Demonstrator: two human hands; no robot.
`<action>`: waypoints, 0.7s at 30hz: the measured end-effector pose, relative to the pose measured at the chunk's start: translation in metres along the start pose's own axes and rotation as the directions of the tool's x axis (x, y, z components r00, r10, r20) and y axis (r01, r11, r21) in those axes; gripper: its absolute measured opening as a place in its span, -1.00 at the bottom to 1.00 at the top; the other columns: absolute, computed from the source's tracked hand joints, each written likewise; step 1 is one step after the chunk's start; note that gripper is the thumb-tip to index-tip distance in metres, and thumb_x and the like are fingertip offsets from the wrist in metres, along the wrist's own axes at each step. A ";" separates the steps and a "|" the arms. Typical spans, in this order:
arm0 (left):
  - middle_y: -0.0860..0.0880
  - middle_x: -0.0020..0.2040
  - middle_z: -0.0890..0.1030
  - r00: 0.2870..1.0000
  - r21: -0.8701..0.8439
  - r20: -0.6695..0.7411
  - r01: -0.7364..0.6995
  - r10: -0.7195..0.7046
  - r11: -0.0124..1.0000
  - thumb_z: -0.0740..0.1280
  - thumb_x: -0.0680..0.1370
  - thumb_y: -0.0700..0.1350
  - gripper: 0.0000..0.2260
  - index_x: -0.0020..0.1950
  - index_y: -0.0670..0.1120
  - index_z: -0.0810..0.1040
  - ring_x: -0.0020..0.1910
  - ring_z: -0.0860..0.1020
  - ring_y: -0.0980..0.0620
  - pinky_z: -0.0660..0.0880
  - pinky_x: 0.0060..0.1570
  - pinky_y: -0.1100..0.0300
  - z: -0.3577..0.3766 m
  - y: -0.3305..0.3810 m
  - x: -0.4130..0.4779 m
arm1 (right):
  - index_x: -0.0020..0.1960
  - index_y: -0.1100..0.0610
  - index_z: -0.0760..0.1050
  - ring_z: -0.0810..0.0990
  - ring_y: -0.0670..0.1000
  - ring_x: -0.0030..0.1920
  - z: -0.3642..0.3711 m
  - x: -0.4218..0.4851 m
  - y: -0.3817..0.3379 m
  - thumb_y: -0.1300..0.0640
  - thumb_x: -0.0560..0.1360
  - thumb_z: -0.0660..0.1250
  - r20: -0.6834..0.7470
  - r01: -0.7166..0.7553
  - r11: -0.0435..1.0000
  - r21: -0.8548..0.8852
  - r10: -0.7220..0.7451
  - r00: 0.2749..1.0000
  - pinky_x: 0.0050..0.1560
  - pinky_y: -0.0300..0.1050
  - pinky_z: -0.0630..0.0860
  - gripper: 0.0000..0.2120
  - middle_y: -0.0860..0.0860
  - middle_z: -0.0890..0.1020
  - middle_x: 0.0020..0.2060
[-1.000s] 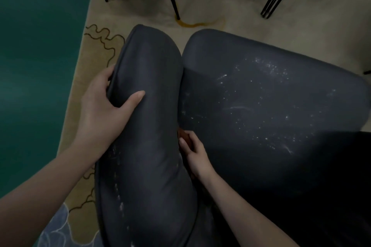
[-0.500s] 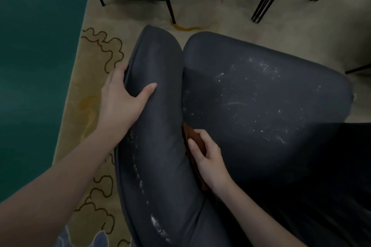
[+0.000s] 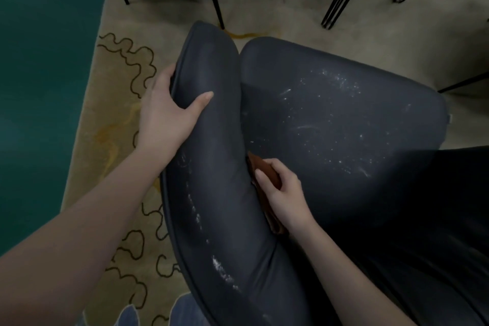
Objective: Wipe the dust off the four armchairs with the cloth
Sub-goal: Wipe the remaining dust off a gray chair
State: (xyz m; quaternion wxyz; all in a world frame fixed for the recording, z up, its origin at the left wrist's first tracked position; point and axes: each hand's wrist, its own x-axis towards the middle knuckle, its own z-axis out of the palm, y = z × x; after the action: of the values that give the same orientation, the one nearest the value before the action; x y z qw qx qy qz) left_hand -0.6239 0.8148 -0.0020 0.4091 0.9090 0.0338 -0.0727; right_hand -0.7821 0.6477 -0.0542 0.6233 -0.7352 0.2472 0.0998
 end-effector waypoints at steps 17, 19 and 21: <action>0.06 0.40 0.43 0.998 -0.261 -0.026 0.044 -0.053 0.964 0.25 0.62 0.10 -0.54 0.49 0.00 0.35 0.37 0.39 0.15 0.32 0.44 0.03 -0.012 -0.014 -0.050 | 0.06 0.01 0.58 0.63 -0.08 -0.01 -0.001 -0.043 -0.035 0.04 0.54 0.33 -0.007 0.156 0.988 -0.013 -0.157 0.988 0.06 -0.13 0.53 -0.87 -0.12 0.66 -0.11; 0.08 0.41 0.40 0.996 -0.249 -0.052 0.060 -0.075 0.967 0.22 0.65 0.05 -0.57 0.51 0.01 0.33 0.39 0.36 0.16 0.30 0.44 0.02 -0.012 -0.017 -0.076 | 0.08 0.01 0.58 0.63 -0.04 0.03 -0.001 -0.050 -0.045 0.05 0.54 0.32 0.052 0.223 0.974 -0.026 -0.221 0.974 0.10 -0.09 0.54 -0.85 -0.11 0.66 -0.07; 0.11 0.39 0.39 0.992 -0.273 -0.078 0.070 -0.095 0.959 0.22 0.66 0.00 -0.62 0.49 0.03 0.34 0.38 0.35 0.18 0.31 0.43 0.04 -0.011 -0.020 -0.096 | 0.11 0.02 0.56 0.61 -0.06 0.07 0.006 -0.044 -0.055 0.09 0.54 0.32 0.055 0.312 0.947 -0.079 -0.308 0.950 0.13 -0.18 0.51 -0.84 -0.11 0.64 -0.03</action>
State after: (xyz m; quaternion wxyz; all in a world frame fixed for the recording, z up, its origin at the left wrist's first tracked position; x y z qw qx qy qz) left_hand -0.7197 0.8362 0.0064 0.5236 0.8450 0.0999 -0.0432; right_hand -0.7921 0.6699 0.0124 0.6039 -0.7889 0.1107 0.0268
